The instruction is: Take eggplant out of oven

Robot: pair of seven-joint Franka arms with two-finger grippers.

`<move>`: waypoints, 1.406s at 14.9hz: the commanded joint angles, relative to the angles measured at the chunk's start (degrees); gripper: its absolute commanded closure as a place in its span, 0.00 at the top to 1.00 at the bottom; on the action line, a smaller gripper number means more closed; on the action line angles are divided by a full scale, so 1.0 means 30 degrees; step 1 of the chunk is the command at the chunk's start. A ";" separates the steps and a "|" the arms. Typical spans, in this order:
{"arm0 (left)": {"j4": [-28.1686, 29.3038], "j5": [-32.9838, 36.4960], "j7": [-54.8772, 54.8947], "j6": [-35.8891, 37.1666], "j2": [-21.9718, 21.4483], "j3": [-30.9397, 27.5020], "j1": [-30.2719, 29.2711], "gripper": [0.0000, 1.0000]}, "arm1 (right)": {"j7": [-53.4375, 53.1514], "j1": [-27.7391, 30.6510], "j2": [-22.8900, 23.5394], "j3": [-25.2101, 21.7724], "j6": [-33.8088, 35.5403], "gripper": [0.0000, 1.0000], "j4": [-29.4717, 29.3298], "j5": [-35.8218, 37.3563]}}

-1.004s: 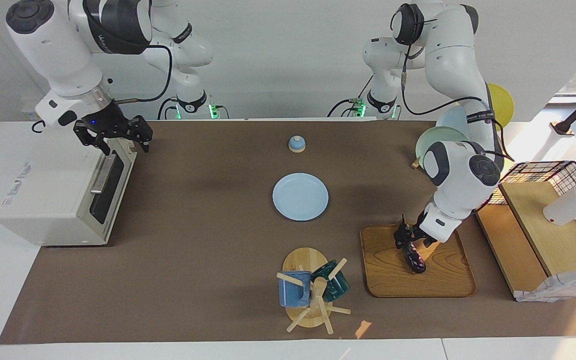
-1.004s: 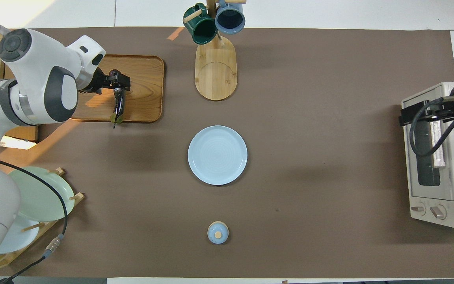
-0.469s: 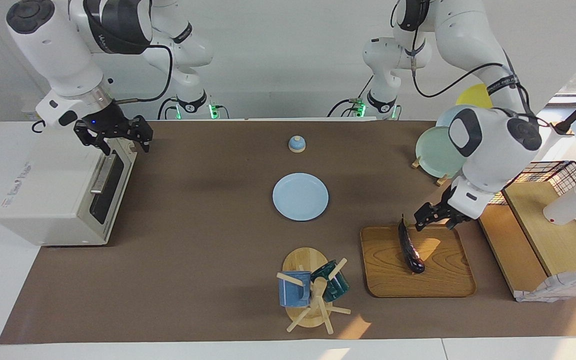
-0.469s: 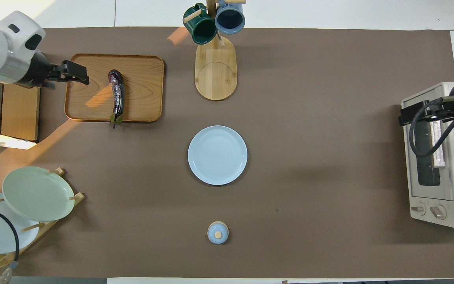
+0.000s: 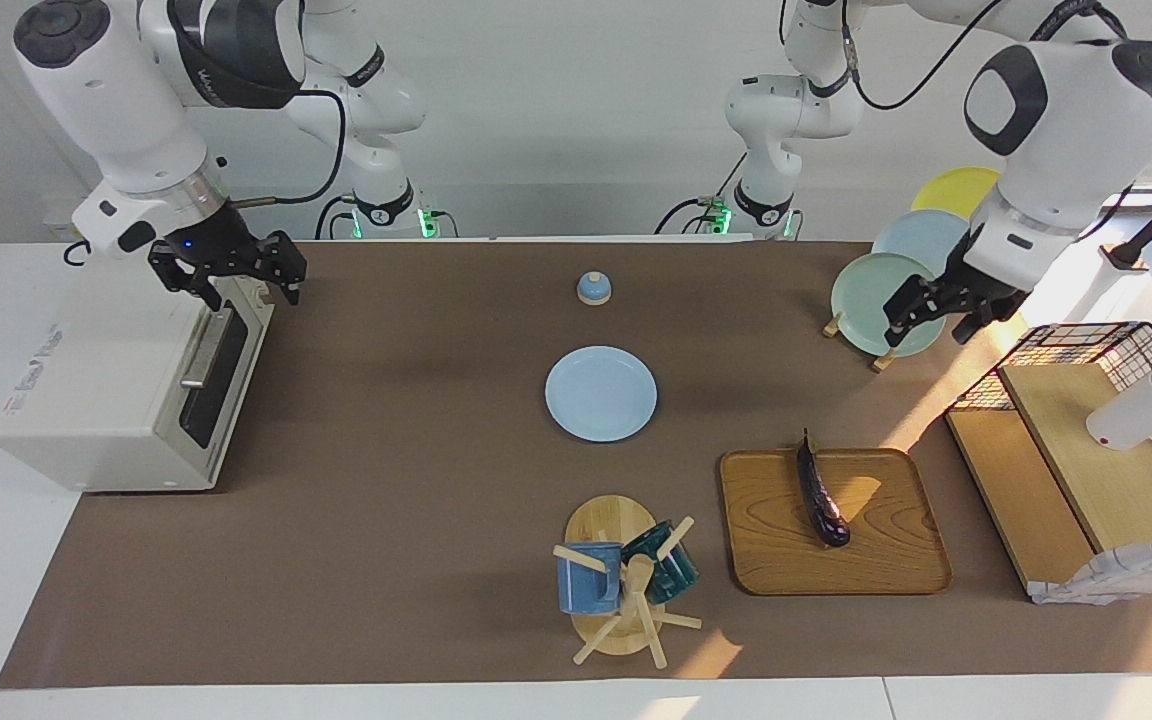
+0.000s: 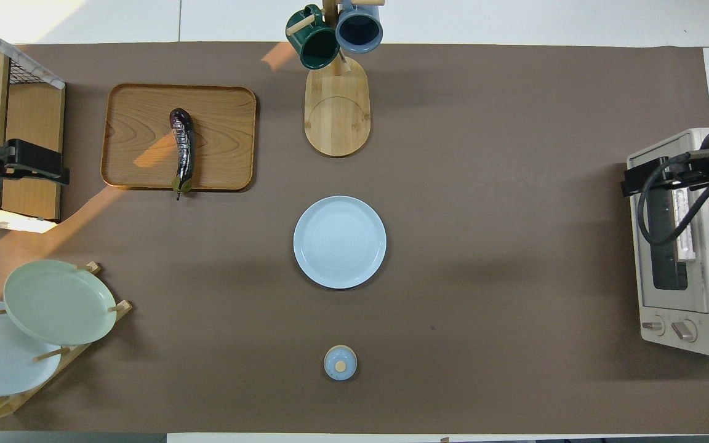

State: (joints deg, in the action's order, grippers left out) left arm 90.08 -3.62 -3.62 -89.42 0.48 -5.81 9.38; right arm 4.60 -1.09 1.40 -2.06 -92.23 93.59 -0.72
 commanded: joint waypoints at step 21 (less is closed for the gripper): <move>0.1615 0.1149 -0.1285 0.0773 -0.1215 0.3546 -0.2363 1.00 | -0.0214 0.0101 0.0120 0.0072 0.0215 1.00 -0.0318 -0.0139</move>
State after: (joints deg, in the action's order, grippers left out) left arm 95.92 -1.30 -7.02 -87.05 -3.77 3.98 3.41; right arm 4.60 -1.10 1.40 -2.06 -92.23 93.51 -0.72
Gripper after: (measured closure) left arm 0.000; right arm 0.000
